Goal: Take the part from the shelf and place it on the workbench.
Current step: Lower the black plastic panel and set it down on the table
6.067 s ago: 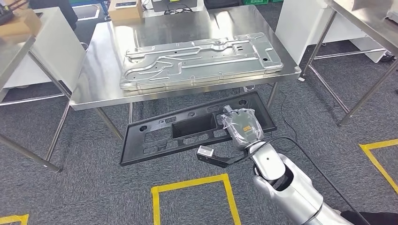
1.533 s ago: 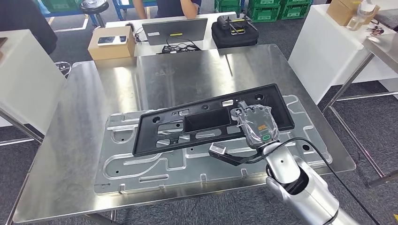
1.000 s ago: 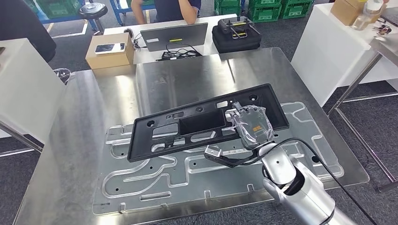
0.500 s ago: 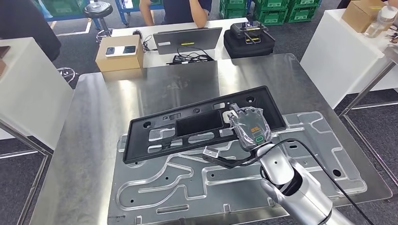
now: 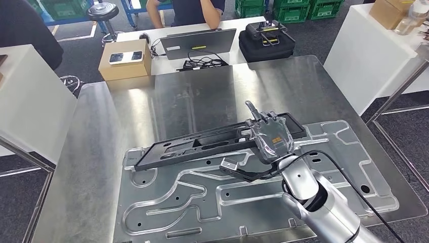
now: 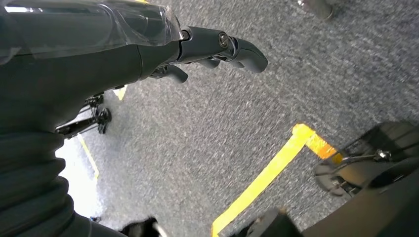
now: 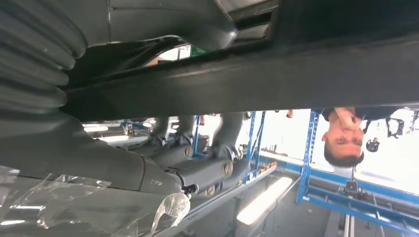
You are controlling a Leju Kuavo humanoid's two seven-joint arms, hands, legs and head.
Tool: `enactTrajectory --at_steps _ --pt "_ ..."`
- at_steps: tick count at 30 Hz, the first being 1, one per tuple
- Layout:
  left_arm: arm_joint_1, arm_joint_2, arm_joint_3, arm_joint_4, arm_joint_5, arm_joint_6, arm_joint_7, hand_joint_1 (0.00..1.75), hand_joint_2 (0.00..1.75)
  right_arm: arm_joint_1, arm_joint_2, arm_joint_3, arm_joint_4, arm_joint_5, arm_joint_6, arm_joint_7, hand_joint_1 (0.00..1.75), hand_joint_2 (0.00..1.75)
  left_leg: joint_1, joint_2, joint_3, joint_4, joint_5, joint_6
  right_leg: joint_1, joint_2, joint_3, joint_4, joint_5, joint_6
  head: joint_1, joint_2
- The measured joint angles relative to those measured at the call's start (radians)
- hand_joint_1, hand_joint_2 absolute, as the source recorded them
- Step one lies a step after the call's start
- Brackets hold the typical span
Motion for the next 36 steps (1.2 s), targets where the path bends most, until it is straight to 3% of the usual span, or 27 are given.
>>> enactTrajectory --at_steps 2,6,7,14,17,36 --pt "-0.002 0.002 0.0 0.0 0.0 0.002 -0.002 0.0 1.75 0.0 -0.001 -0.001 0.0 0.0 -0.001 0.0 0.0 0.0 -0.008 0.001 0.017 -0.048 0.009 0.012 -0.002 0.0 -0.001 0.0 -0.002 0.011 0.0 0.0" --pt "0.002 0.002 0.0 0.0 0.008 0.002 -0.004 0.0 1.75 0.006 -0.002 -0.001 0.0 -0.001 -0.001 0.0 0.0 0.0 -0.005 -0.002 0.022 -0.054 0.021 -0.015 0.003 0.0 -0.004 0.001 -0.003 -0.012 0.0 0.0" --pt "0.002 0.002 0.0 0.0 0.01 0.002 -0.004 0.0 1.75 0.007 -0.002 -0.001 0.0 -0.001 -0.001 0.0 0.0 0.0 -0.005 -0.002 0.022 -0.054 0.021 -0.014 0.003 0.0 -0.003 -0.002 -0.001 -0.012 0.0 0.0" --pt "0.002 0.003 0.0 0.0 0.016 -0.004 -0.001 0.0 1.75 0.011 -0.002 -0.001 0.0 -0.007 -0.001 -0.002 0.0 0.0 -0.007 -0.002 0.022 -0.054 0.018 -0.007 0.002 0.0 0.003 -0.016 0.004 0.012 0.0 0.0" --pt "0.002 0.003 0.0 0.0 0.016 -0.004 -0.001 0.0 1.75 0.012 -0.002 -0.001 0.0 -0.011 0.0 -0.005 0.0 0.0 -0.007 -0.002 0.022 -0.055 0.018 -0.006 0.002 0.0 0.003 -0.017 0.003 0.016 0.0 0.0" --pt "0.01 0.003 0.0 0.0 0.016 -0.012 -0.002 0.0 1.75 0.011 -0.006 -0.006 0.0 -0.054 0.019 0.004 0.0 0.0 0.005 -0.001 0.025 -0.06 0.018 -0.007 0.011 0.0 0.003 -0.016 0.002 0.015 0.0 0.0"
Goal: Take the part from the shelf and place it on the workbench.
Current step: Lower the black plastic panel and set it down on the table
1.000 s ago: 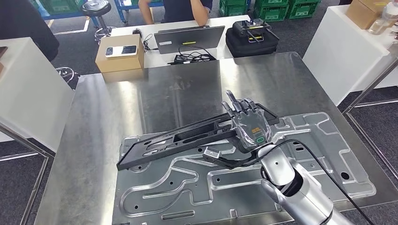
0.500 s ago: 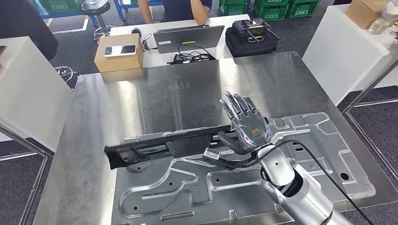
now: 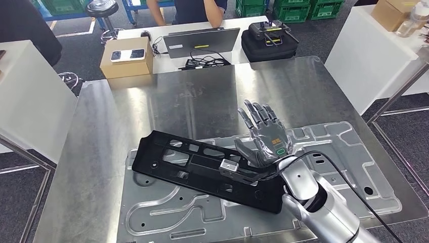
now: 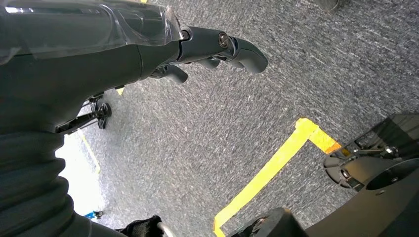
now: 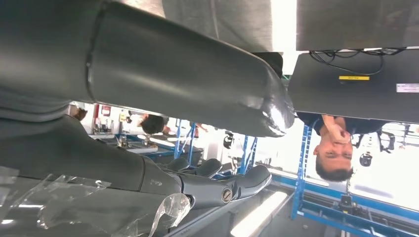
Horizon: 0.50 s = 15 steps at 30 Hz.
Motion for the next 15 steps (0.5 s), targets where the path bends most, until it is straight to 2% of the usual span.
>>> enactTrajectory --at_steps 3,7,11,14,15 --pt "0.001 0.0 0.0 0.0 0.0 0.0 -0.002 0.0 1.75 0.0 -0.003 -0.004 0.0 -0.004 0.002 0.002 0.0 0.0 0.001 0.0 0.0 0.0 0.0 0.0 0.0 0.0 0.0 0.0 0.0 0.0 0.0 0.0" --pt "0.002 0.0 0.0 0.0 0.002 -0.001 -0.006 0.0 0.0 0.0 -0.005 -0.007 0.0 -0.004 0.003 0.003 0.0 0.0 0.001 0.0 0.0 0.0 0.0 0.0 0.0 0.0 0.001 0.0 0.0 0.0 0.0 0.0" --pt "0.003 0.001 0.0 0.0 0.003 -0.002 -0.009 0.0 0.0 0.0 -0.006 -0.011 0.0 -0.004 0.003 0.004 0.0 0.0 -0.002 0.0 0.0 0.002 -0.002 0.003 -0.003 -0.001 0.002 -0.002 0.001 0.003 0.0 0.0" --pt "0.003 0.002 0.0 0.0 0.007 -0.002 -0.009 0.0 0.0 -0.001 -0.005 -0.014 0.0 -0.004 0.002 0.004 0.0 0.0 -0.001 0.001 0.016 -0.017 0.006 0.023 -0.005 -0.002 0.012 -0.01 -0.001 0.012 0.0 0.0" --pt "0.003 0.001 0.0 0.0 0.009 -0.002 -0.01 0.0 0.0 -0.002 -0.005 -0.015 0.0 -0.004 0.002 0.004 0.0 0.0 0.004 0.003 0.026 -0.03 0.014 0.027 -0.003 -0.001 0.009 0.006 -0.017 0.014 0.0 0.0"
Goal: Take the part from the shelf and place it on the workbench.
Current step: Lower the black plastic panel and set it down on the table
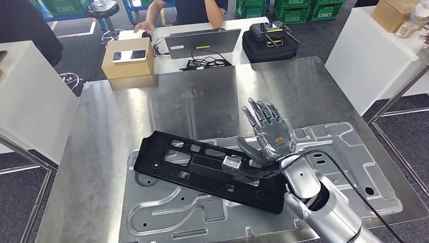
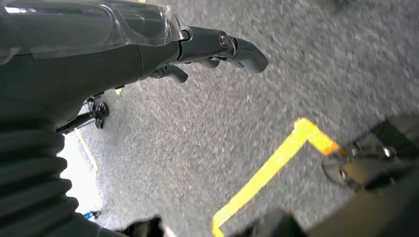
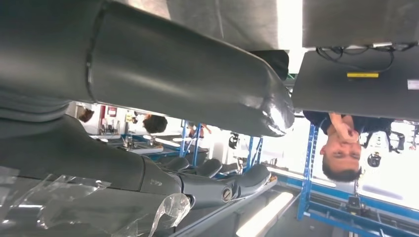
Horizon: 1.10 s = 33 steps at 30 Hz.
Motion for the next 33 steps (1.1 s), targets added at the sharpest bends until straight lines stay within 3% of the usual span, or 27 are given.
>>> enactTrajectory --at_steps 1,3,4,5,6,9,10,11,14,15,17,19,20,21,22,25,26,27,29,30,31,33 --pt "0.0 -0.001 0.0 0.0 0.001 0.0 -0.001 0.0 0.0 0.0 0.0 -0.001 0.0 0.0 0.0 0.0 0.0 0.0 0.006 0.002 0.009 -0.01 0.007 0.003 0.001 0.001 -0.015 0.042 -0.029 0.002 0.0 0.0" --pt "0.0 -0.002 0.0 0.0 0.002 0.0 -0.002 0.0 0.0 0.002 -0.002 -0.002 0.0 0.0 0.0 0.0 0.0 0.0 0.012 0.004 0.012 -0.013 0.011 0.004 -0.004 0.002 -0.078 0.189 -0.109 0.009 0.0 0.0" --pt "0.0 -0.002 0.0 0.0 0.003 -0.001 -0.002 0.0 0.0 0.004 -0.002 -0.002 0.0 -0.001 0.0 0.0 0.0 0.0 0.014 0.004 0.011 -0.013 0.011 0.003 -0.009 0.002 -0.109 0.259 -0.137 0.014 0.0 0.0" --pt "0.001 -0.002 0.0 0.0 0.004 -0.001 -0.002 0.0 0.0 0.007 -0.003 -0.002 0.0 -0.002 0.0 0.0 0.0 0.0 0.016 0.004 0.009 -0.011 0.011 0.001 -0.015 0.001 -0.125 0.296 -0.144 0.02 0.0 0.0" --pt "0.002 -0.002 0.0 0.0 0.004 -0.001 -0.002 0.0 0.0 0.009 -0.004 -0.002 0.0 -0.003 0.001 0.0 0.0 0.0 0.021 0.003 0.008 -0.008 0.01 -0.003 -0.02 0.001 -0.119 0.289 -0.13 0.027 0.0 0.0" --pt "0.002 -0.001 0.0 0.0 0.007 -0.001 -0.003 0.0 0.0 0.009 -0.005 -0.002 0.0 -0.003 0.001 0.0 0.0 0.0 0.034 0.001 -0.005 0.02 -0.004 -0.032 -0.04 -0.001 -0.006 0.091 -0.036 0.059 0.001 0.0" --pt "0.001 0.0 0.001 0.0 0.007 -0.001 -0.003 0.0 0.0 0.008 -0.004 -0.002 0.0 -0.004 0.002 -0.001 0.0 0.0 0.035 0.0 -0.011 0.031 -0.009 -0.043 -0.045 0.003 0.016 0.051 -0.016 0.061 0.001 0.0" --pt "0.001 0.0 0.001 0.0 0.007 0.0 -0.003 0.0 0.0 0.007 -0.004 -0.001 0.0 -0.004 0.003 -0.002 0.0 0.0 0.031 -0.002 -0.017 0.041 -0.013 -0.051 -0.048 0.007 0.026 0.034 -0.015 0.057 0.001 0.0" --pt "0.001 0.0 0.001 0.0 0.008 0.001 -0.003 0.0 0.0 0.002 -0.001 -0.001 0.001 -0.006 0.008 -0.003 0.0 0.0 0.032 -0.003 -0.036 0.057 -0.016 -0.066 -0.047 0.014 0.004 0.046 -0.021 0.019 0.0 0.0" --pt "0.001 0.0 0.001 0.0 0.009 0.002 -0.003 0.0 0.0 0.001 0.0 -0.001 0.001 -0.007 0.009 -0.004 0.0 0.0 0.036 -0.001 -0.048 0.077 -0.033 -0.069 -0.044 0.013 -0.004 0.048 -0.015 0.008 0.0 0.0" --pt "0.001 -0.001 0.001 0.0 0.01 0.002 -0.003 0.0 0.0 -0.002 0.001 -0.001 0.0 -0.009 0.013 -0.004 0.0 0.0 0.037 0.002 -0.091 0.184 -0.11 -0.07 -0.037 0.01 -0.018 0.046 -0.004 -0.01 0.0 0.0" --pt "0.001 -0.003 0.001 0.0 0.011 0.003 -0.004 0.0 0.0 -0.002 0.002 0.0 0.0 -0.011 0.016 -0.004 0.0 0.0 0.032 0.003 -0.141 0.334 -0.191 -0.066 -0.024 0.005 -0.029 0.045 0.005 -0.021 0.0 0.0" --pt "0.0 -0.003 0.001 0.0 0.011 0.003 -0.005 0.0 0.0 -0.002 0.002 0.0 0.0 -0.012 0.018 -0.004 0.0 0.0 0.027 0.003 -0.151 0.377 -0.209 -0.06 -0.016 0.004 -0.035 0.044 0.011 -0.023 0.0 0.0" --pt "0.001 -0.004 0.001 0.0 0.011 0.004 -0.006 0.0 0.0 -0.002 0.002 0.0 0.0 -0.014 0.02 -0.004 0.0 0.0 0.02 0.003 -0.141 0.38 -0.208 -0.05 -0.008 0.002 -0.039 0.041 0.017 -0.025 0.0 0.0" --pt "0.001 -0.005 0.001 0.0 0.011 0.004 -0.006 0.0 0.0 -0.002 0.002 0.001 0.0 -0.015 0.023 -0.004 0.0 0.0 0.011 0.002 -0.11 0.339 -0.19 -0.035 0.0 0.002 -0.042 0.037 0.024 -0.026 0.0 0.0" --pt "-0.003 -0.005 0.002 0.0 0.011 0.007 -0.01 0.0 0.0 -0.007 0.003 0.0 -0.001 -0.017 0.032 -0.003 0.0 0.0 -0.031 0.004 0.044 0.097 -0.116 0.025 0.012 0.001 -0.046 0.02 0.047 -0.03 0.0 0.0" --pt "-0.004 -0.005 0.002 0.0 0.011 0.008 -0.011 0.0 0.0 -0.009 0.003 0.0 -0.002 -0.018 0.035 -0.002 0.0 0.0 -0.042 0.005 0.075 0.045 -0.101 0.034 0.013 0.0 -0.046 0.016 0.055 -0.029 0.0 0.0" --pt "-0.005 -0.005 0.002 0.0 0.011 0.009 -0.011 0.0 0.0 -0.011 0.003 0.0 -0.002 -0.018 0.037 0.0 0.0 0.0 -0.05 0.006 0.089 0.02 -0.093 0.035 0.011 -0.001 -0.047 0.013 0.063 -0.028 0.0 0.0" --pt "-0.004 -0.006 0.002 0.0 0.011 0.009 -0.011 0.0 0.0 -0.012 0.003 0.001 -0.003 -0.018 0.041 0.003 0.0 0.0 -0.049 0.007 0.086 0.008 -0.075 0.028 0.01 -0.002 -0.051 0.01 0.071 -0.021 0.0 0.0" --pt "-0.003 -0.006 0.002 0.0 0.011 0.008 -0.01 0.0 0.0 -0.012 0.003 0.001 -0.003 -0.018 0.043 0.004 0.0 0.0 -0.045 0.008 0.082 0.003 -0.065 0.029 0.011 -0.002 -0.058 0.02 0.058 -0.016 0.0 0.0" --pt "-0.002 -0.007 0.002 0.0 0.011 0.008 -0.01 0.0 0.0 -0.012 0.003 0.001 -0.003 -0.018 0.044 0.004 0.0 0.0 -0.041 0.009 0.076 -0.002 -0.053 0.031 0.011 -0.001 -0.071 0.049 0.028 -0.011 0.0 0.0" --pt "-0.002 -0.009 0.002 0.0 0.011 0.008 -0.01 0.0 0.0 -0.011 0.002 0.001 -0.003 -0.018 0.046 0.005 0.0 0.0 -0.037 0.01 0.057 -0.003 -0.035 0.035 0.008 0.0 -0.119 0.178 -0.068 0.001 0.0 0.0"
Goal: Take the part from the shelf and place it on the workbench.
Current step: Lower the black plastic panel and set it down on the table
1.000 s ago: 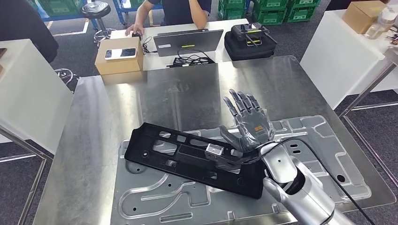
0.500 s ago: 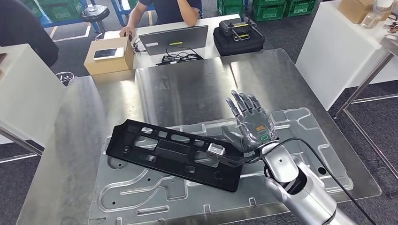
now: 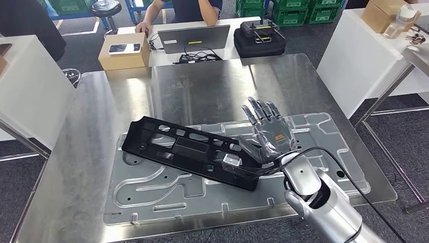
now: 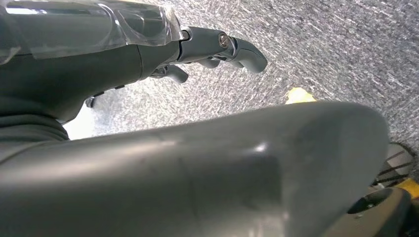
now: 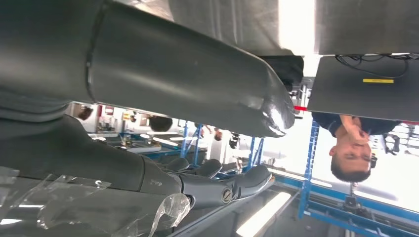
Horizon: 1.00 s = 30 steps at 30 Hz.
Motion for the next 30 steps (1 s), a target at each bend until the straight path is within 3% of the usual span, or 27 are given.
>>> enactTrajectory --at_steps 1,2,3,4,6,8,9,11,12,14,16,17,18,19,20,22,24,25,27,28,30 --pt "0.001 -0.001 0.0 0.0 0.0 0.0 0.0 0.0 0.0 0.001 0.0 0.001 0.0 0.0 0.001 0.0 0.0 0.0 0.001 0.0 -0.012 0.002 0.007 0.001 -0.002 0.0 -0.024 0.077 -0.04 0.005 0.0 0.0" --pt "0.001 -0.003 0.0 0.0 0.0 -0.001 0.0 0.0 0.0 0.003 -0.001 0.002 0.0 0.0 0.001 0.0 0.0 0.0 0.001 0.001 -0.024 0.005 0.014 -0.001 -0.004 0.0 -0.037 0.135 -0.061 0.009 0.0 0.0" --pt "0.002 -0.003 0.0 0.0 0.0 -0.001 0.0 0.0 0.0 0.004 -0.001 0.003 0.0 0.0 0.001 0.0 0.0 0.0 0.002 0.001 -0.036 0.01 0.02 -0.002 -0.005 0.0 -0.033 0.156 -0.061 0.012 0.0 0.0" --pt "0.002 -0.004 0.0 0.0 0.0 -0.001 0.0 0.0 0.0 0.004 -0.002 0.004 0.0 0.0 0.002 0.001 0.0 0.0 0.004 0.001 -0.048 0.015 0.025 -0.005 -0.006 -0.001 -0.008 0.137 -0.042 0.014 0.0 0.0" --pt "0.002 -0.004 0.0 0.0 0.0 -0.001 0.0 0.0 0.0 0.003 -0.003 0.005 0.0 0.0 0.002 0.002 0.0 0.0 0.006 0.001 -0.067 0.025 0.033 -0.012 -0.008 -0.001 0.091 0.001 0.005 0.015 0.0 0.0" --pt "0.0 -0.005 0.0 0.0 0.0 0.0 0.001 0.0 0.0 0.0 -0.002 0.005 0.0 -0.001 0.002 0.002 0.0 0.0 0.004 0.001 -0.081 0.034 0.041 -0.022 -0.007 0.001 0.174 -0.13 0.021 0.009 0.0 0.0" --pt "-0.001 -0.006 0.0 0.0 0.0 0.0 0.003 0.0 0.0 -0.001 -0.002 0.005 0.0 -0.001 0.002 0.002 0.0 0.0 0.003 0.001 -0.087 0.036 0.046 -0.026 -0.005 0.002 0.189 -0.16 0.019 0.004 0.0 0.0" --pt "-0.001 -0.007 0.0 0.0 0.0 0.0 0.006 0.0 0.0 -0.001 -0.002 0.005 0.0 -0.003 0.002 0.003 0.0 0.0 0.004 0.0 -0.097 0.041 0.056 -0.036 -0.004 0.001 0.184 -0.171 0.028 -0.013 0.0 0.0" --pt "-0.001 -0.007 0.0 0.0 0.0 0.0 0.008 0.0 0.0 -0.002 -0.002 0.005 0.0 -0.005 0.003 0.003 0.0 0.0 0.005 -0.001 -0.105 0.051 0.046 -0.043 -0.006 0.0 0.178 -0.173 0.034 -0.023 0.0 0.0" --pt "0.0 -0.008 0.0 0.0 0.0 0.0 0.011 0.0 0.0 -0.003 -0.002 0.006 0.0 -0.008 0.004 0.003 0.0 0.0 0.012 -0.003 -0.138 0.131 -0.022 -0.061 -0.011 -0.003 0.163 -0.177 0.05 -0.042 0.0 0.0" --pt "0.0 -0.009 0.0 0.0 0.0 0.0 0.012 0.0 0.0 -0.002 -0.002 0.007 0.0 -0.01 0.004 0.004 0.0 0.0 0.028 -0.003 -0.19 0.286 -0.121 -0.078 -0.011 -0.003 0.14 -0.176 0.068 -0.049 0.0 0.0" --pt "0.0 -0.009 0.0 0.0 0.0 0.0 0.012 0.0 0.0 -0.001 -0.002 0.009 0.0 -0.01 0.004 0.004 0.0 0.0 0.035 -0.003 -0.206 0.351 -0.149 -0.083 -0.011 -0.003 0.128 -0.176 0.076 -0.048 0.0 0.0" --pt "0.0 -0.009 0.0 0.0 0.0 0.0 0.013 0.0 0.0 0.001 -0.002 0.01 0.0 -0.01 0.004 0.004 0.0 0.0 0.04 -0.002 -0.209 0.385 -0.156 -0.087 -0.011 -0.003 0.116 -0.176 0.086 -0.047 0.0 0.0" --pt "0.0 -0.009 0.0 0.0 0.0 0.0 0.014 0.0 0.0 0.003 -0.002 0.011 0.0 -0.01 0.004 0.005 0.0 0.0 0.044 -0.002 -0.19 0.376 -0.139 -0.089 -0.012 -0.003 0.105 -0.176 0.095 -0.044 0.0 0.0" --pt "-0.001 -0.009 0.0 0.0 0.0 0.0 0.014 0.0 0.0 0.005 -0.002 0.012 0.0 -0.011 0.004 0.006 0.0 0.0 0.045 -0.002 -0.153 0.329 -0.11 -0.089 -0.013 -0.002 0.094 -0.175 0.104 -0.041 0.0 0.0" --pt "-0.004 -0.009 0.0 0.0 0.0 0.0 0.015 0.0 0.0 0.006 -0.002 0.013 0.0 -0.013 0.004 0.008 0.0 0.0 0.042 -0.003 -0.041 0.163 -0.066 -0.081 -0.016 -0.002 0.077 -0.175 0.121 -0.033 0.0 0.0" --pt "-0.008 -0.009 0.0 0.0 0.0 0.0 0.015 0.0 0.0 0.009 -0.003 0.013 0.0 -0.019 0.002 0.012 0.0 0.0 0.033 -0.005 0.036 0.036 -0.059 -0.073 -0.02 -0.002 0.069 -0.179 0.139 -0.021 0.0 0.0" --pt "-0.009 -0.009 0.0 0.0 0.001 0.0 0.015 0.0 0.0 0.014 -0.004 0.013 0.0 -0.024 0.001 0.016 0.0 0.0 0.029 -0.006 0.047 0.012 -0.06 -0.07 -0.022 -0.003 0.067 -0.182 0.148 -0.015 0.0 0.0" --pt "-0.008 -0.01 0.0 0.0 0.003 0.001 0.015 0.0 0.0 0.032 -0.008 0.012 0.002 -0.035 -0.003 0.025 0.0 0.0 0.029 -0.005 0.035 0.007 -0.043 -0.061 -0.023 -0.003 0.061 -0.186 0.153 -0.002 0.0 0.0" --pt "-0.008 -0.01 0.0 0.0 0.004 0.002 0.015 0.0 0.0 0.044 -0.011 0.012 0.002 -0.042 -0.007 0.029 0.0 0.0 0.032 -0.004 0.027 0.005 -0.032 -0.054 -0.023 -0.002 0.051 -0.168 0.131 0.003 0.0 0.0" --pt "-0.006 -0.011 0.0 0.0 0.01 0.005 0.014 0.0 0.0 0.075 -0.022 0.007 0.004 -0.06 -0.022 0.044 0.0 0.0 0.035 -0.001 0.007 0.004 -0.011 -0.04 -0.023 -0.001 0.014 -0.065 0.034 0.008 0.0 0.0"
